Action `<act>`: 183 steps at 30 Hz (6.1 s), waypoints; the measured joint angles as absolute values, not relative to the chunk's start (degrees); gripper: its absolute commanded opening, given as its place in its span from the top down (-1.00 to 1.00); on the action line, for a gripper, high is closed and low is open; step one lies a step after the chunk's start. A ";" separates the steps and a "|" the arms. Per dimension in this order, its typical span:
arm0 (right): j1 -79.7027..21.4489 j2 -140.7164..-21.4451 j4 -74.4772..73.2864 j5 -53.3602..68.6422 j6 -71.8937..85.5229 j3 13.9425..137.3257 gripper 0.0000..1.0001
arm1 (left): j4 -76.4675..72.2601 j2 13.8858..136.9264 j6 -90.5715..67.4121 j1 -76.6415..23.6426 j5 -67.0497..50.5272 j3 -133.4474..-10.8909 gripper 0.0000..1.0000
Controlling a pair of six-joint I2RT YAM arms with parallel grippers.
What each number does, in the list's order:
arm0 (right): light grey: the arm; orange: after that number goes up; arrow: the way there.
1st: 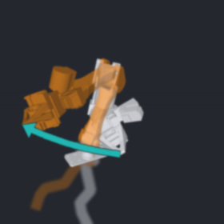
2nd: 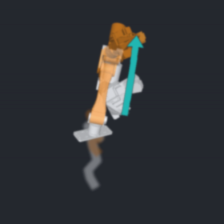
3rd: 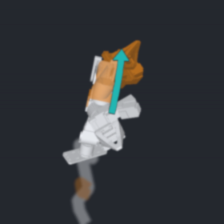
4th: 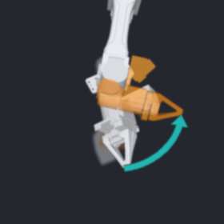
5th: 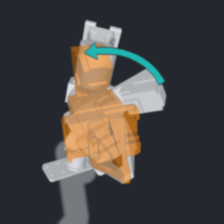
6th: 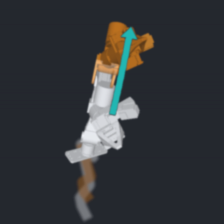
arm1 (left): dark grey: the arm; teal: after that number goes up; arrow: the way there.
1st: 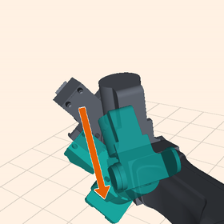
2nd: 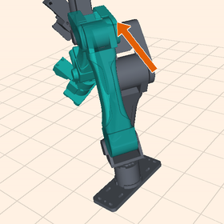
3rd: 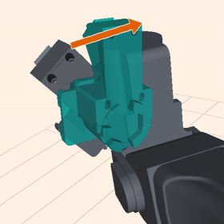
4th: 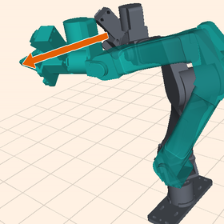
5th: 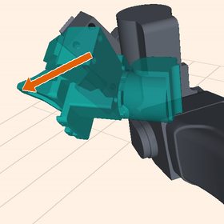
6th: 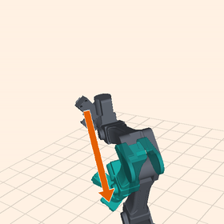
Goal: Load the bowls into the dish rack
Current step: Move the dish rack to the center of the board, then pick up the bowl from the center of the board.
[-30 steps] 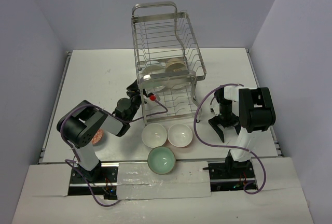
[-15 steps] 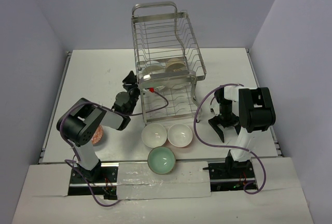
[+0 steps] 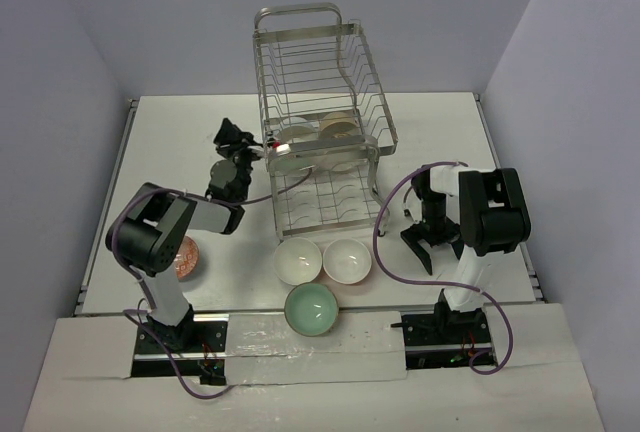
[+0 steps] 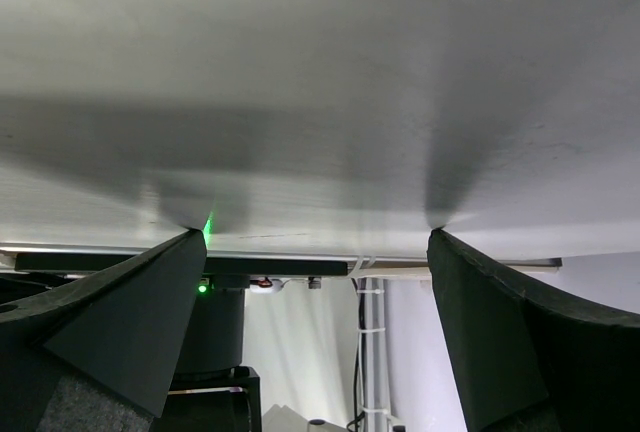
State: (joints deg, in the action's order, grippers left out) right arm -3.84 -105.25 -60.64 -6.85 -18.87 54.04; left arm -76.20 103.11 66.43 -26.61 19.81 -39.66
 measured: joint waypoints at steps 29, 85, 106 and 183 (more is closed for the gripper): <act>-6.50 -94.78 -51.37 -8.75 -18.02 52.53 -1.00 | -27.49 71.94 11.03 9.19 23.70 -36.69 0.19; -6.42 -73.03 -44.77 36.42 -17.58 56.95 -0.98 | -17.67 71.40 1.06 8.47 5.37 -30.98 0.01; -13.54 -83.74 -46.96 35.20 -15.11 65.19 -0.95 | -17.69 71.40 1.43 8.47 5.43 -30.98 0.01; -12.49 -68.82 -44.66 20.51 -21.28 54.72 -1.00 | 43.48 57.71 48.60 24.91 -20.38 -38.17 -0.18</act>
